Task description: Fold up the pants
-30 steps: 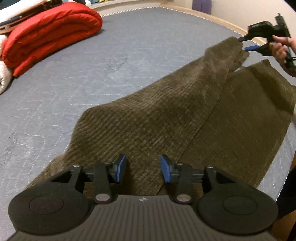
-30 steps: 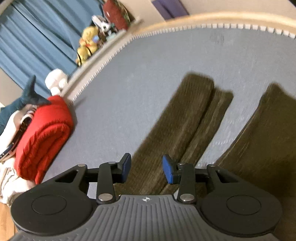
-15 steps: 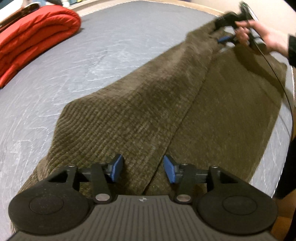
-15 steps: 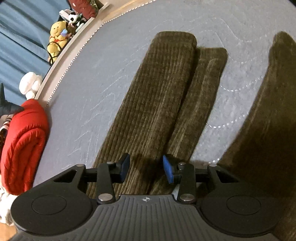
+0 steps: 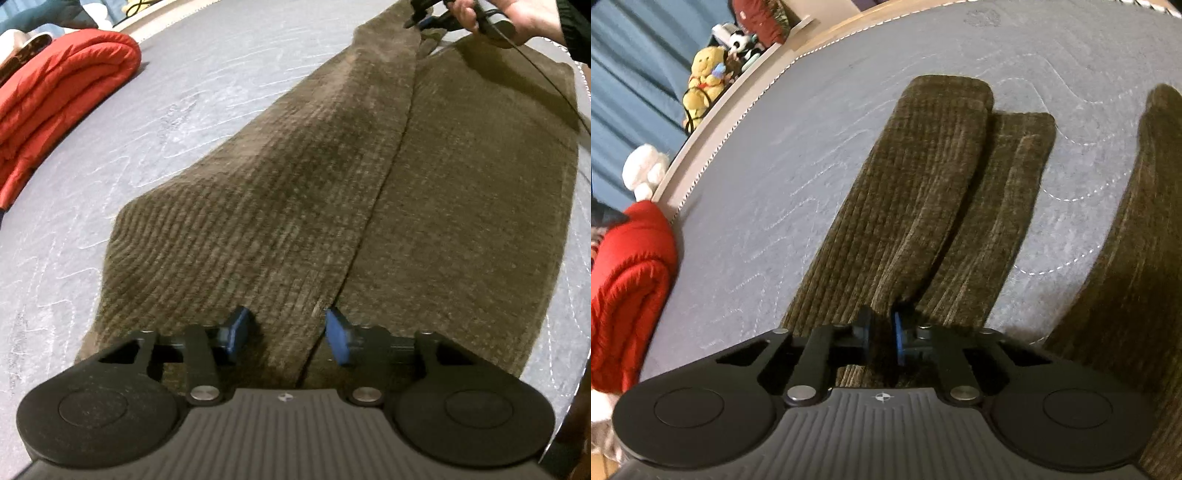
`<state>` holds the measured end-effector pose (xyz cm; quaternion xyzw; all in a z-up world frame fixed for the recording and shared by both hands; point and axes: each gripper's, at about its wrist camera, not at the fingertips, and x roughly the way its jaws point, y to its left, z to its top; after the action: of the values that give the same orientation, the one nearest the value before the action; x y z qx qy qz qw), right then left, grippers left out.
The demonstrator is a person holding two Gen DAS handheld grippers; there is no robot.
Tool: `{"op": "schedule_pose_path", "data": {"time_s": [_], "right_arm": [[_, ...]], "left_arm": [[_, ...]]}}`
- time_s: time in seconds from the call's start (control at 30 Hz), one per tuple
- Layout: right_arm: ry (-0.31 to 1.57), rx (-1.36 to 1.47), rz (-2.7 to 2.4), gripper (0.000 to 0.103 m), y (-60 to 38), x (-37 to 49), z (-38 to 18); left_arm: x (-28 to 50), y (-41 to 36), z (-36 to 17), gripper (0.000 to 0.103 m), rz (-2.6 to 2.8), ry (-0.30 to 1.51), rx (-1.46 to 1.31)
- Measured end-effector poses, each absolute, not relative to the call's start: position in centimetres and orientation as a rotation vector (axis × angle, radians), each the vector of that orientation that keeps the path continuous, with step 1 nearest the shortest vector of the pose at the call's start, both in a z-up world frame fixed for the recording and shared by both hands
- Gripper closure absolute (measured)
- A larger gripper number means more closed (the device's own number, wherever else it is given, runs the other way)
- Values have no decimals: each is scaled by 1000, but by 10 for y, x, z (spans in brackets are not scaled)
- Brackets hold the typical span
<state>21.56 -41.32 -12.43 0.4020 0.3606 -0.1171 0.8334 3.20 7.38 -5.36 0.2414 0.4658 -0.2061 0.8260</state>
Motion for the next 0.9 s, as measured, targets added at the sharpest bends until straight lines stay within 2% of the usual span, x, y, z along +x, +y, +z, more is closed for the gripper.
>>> {"op": "schedule_pose_path", "data": {"time_s": [0.07, 0.13, 0.17, 0.37, 0.6, 0.77, 0.9], "right_arm": [[751, 844, -240, 94, -414, 213, -119], [733, 840, -230, 95, -415, 209, -112], [719, 840, -221, 95, -415, 207, -106], [636, 841, -173, 96, -422, 183, -67], [555, 841, -132, 97, -442, 126, -12], [578, 846, -159, 97, -458, 68, 18], [681, 755, -257, 97, -458, 19, 15]], "left_arm": [[34, 77, -51, 68, -443, 995, 497], [37, 76, -47, 92, -452, 999, 482], [36, 75, -45, 94, -454, 995, 484], [34, 76, -24, 97, -432, 937, 487], [9, 99, 27, 98, -491, 807, 445], [-27, 128, 63, 98, -628, 710, 416], [-44, 124, 45, 98, -794, 775, 481]]}}
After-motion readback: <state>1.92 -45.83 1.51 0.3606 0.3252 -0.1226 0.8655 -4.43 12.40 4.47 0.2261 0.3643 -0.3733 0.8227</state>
